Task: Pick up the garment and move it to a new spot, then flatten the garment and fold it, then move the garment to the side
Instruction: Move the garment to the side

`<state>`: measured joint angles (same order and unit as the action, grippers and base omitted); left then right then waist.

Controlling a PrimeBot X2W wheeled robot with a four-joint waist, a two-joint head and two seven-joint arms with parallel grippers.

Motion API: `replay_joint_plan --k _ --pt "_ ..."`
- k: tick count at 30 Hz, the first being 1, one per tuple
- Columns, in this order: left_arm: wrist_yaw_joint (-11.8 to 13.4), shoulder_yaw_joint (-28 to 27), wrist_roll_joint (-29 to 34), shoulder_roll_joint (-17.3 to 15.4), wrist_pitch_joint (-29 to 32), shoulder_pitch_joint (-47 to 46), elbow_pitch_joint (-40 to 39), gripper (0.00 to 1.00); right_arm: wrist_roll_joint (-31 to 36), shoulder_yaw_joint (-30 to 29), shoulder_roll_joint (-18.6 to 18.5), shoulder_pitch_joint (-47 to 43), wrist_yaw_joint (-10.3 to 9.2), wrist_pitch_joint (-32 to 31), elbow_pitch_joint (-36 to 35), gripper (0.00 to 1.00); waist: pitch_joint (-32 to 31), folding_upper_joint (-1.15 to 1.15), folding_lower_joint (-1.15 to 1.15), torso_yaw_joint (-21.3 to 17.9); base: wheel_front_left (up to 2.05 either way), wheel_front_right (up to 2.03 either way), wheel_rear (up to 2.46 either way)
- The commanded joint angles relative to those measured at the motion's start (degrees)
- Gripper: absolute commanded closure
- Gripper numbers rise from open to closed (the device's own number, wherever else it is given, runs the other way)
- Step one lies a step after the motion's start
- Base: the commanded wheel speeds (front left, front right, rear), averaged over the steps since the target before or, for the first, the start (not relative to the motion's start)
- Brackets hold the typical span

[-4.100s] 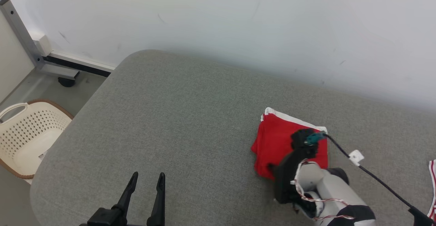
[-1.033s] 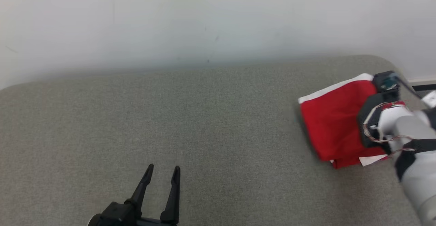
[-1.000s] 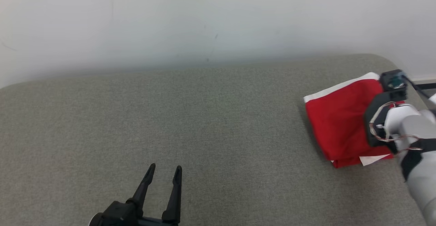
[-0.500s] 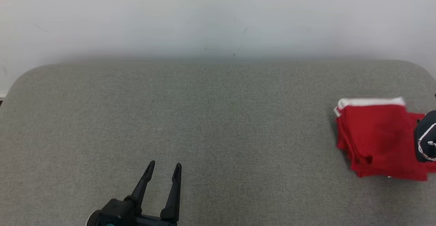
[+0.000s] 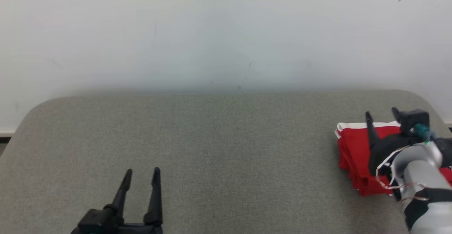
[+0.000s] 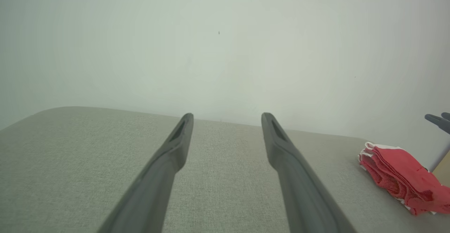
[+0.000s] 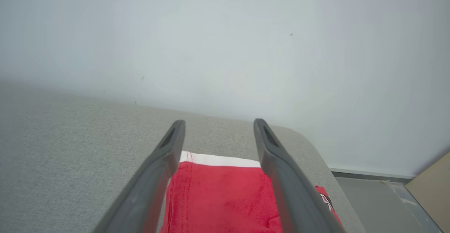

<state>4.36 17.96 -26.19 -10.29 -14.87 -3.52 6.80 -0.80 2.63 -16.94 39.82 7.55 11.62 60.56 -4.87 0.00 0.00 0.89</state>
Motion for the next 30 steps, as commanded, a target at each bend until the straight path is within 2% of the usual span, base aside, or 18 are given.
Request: replay_joint_plan --k 1,8,9,16,24,30 --pt "-0.1 -1.8 0.9 0.3 -0.3 0.7 0.2 0.00 -2.4 1.3 1.3 -2.8 -0.16 1.1 -2.1 0.00 -1.8 0.00 0.00 -1.0 0.00 0.00 0.00" --pt "-1.4 -7.6 4.1 1.5 -0.3 1.3 2.2 0.00 -9.8 4.2 4.5 -13.0 -0.16 2.7 -14.0 0.00 -2.4 0.00 0.00 -1.4 0.00 0.00 0.00" --pt "-1.4 -7.6 4.1 1.5 -0.3 1.3 2.2 0.00 -9.8 4.2 4.5 -13.0 -0.16 2.7 -14.0 0.00 -2.4 0.00 0.00 -1.4 0.00 0.00 0.00" --pt "-4.2 -12.2 8.6 3.1 -0.3 3.8 3.4 0.00 -12.9 3.5 7.9 -23.8 -0.16 2.8 -26.5 0.00 -2.2 0.00 0.00 -1.4 0.00 0.00 0.00" --pt "-7.9 -15.9 12.1 4.5 -0.3 6.5 6.1 0.00 -11.3 0.2 11.5 -31.9 -0.16 0.0 -35.3 0.00 -2.5 0.00 0.00 -0.9 0.00 0.00 0.00" --pt "-9.7 -17.3 14.0 5.3 -0.3 7.4 7.7 0.00 -9.9 -2.5 13.3 -36.6 -0.16 -2.0 -39.8 0.00 -2.7 0.00 0.00 -0.6 0.00 0.00 0.00"
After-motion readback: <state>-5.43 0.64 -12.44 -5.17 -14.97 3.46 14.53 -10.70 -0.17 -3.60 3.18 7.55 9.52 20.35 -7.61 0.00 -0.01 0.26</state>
